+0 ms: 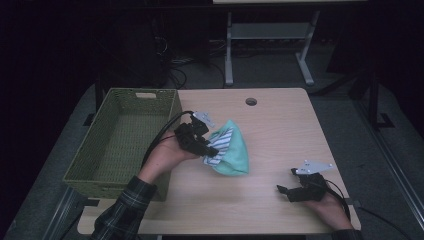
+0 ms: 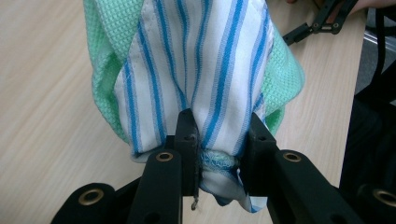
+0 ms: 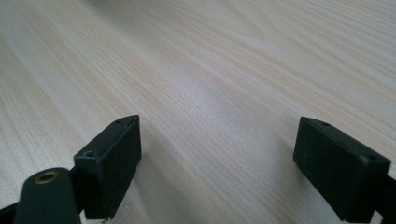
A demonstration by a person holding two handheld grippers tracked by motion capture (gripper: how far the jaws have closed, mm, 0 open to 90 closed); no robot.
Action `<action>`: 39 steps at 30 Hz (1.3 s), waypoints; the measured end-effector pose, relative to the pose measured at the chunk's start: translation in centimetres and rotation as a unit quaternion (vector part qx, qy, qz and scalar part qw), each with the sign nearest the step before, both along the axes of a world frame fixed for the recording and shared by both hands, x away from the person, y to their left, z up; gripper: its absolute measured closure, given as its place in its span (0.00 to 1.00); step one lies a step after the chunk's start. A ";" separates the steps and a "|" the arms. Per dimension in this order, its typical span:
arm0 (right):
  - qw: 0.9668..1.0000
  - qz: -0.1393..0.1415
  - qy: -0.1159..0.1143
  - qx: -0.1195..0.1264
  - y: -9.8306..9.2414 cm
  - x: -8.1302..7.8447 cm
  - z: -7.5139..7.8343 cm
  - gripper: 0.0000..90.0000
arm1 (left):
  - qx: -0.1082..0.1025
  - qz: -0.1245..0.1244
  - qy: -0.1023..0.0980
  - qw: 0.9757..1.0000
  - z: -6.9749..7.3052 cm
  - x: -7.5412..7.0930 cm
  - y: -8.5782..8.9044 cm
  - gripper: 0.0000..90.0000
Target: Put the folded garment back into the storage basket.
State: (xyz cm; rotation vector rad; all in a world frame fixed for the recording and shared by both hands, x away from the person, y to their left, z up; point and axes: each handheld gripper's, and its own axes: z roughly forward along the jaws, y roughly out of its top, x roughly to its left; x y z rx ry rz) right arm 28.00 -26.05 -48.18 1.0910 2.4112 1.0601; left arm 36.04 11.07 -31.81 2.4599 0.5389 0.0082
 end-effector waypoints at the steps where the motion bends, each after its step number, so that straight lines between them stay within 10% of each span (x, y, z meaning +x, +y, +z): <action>1: 1.000 0.001 -0.001 -0.001 0.0 0.0 0.0 0.17 | -0.001 0.003 -0.001 1.000 0.2 0.0 0.3 0.80; 21: 1.000 -0.003 0.001 0.001 0.0 0.0 0.0 0.17 | -0.022 0.098 -0.021 0.995 4.1 0.9 9.4 0.79; 39: 1.000 -0.006 0.001 0.001 0.0 0.0 0.0 0.17 | -0.035 0.204 -0.029 0.978 4.1 0.6 17.7 0.79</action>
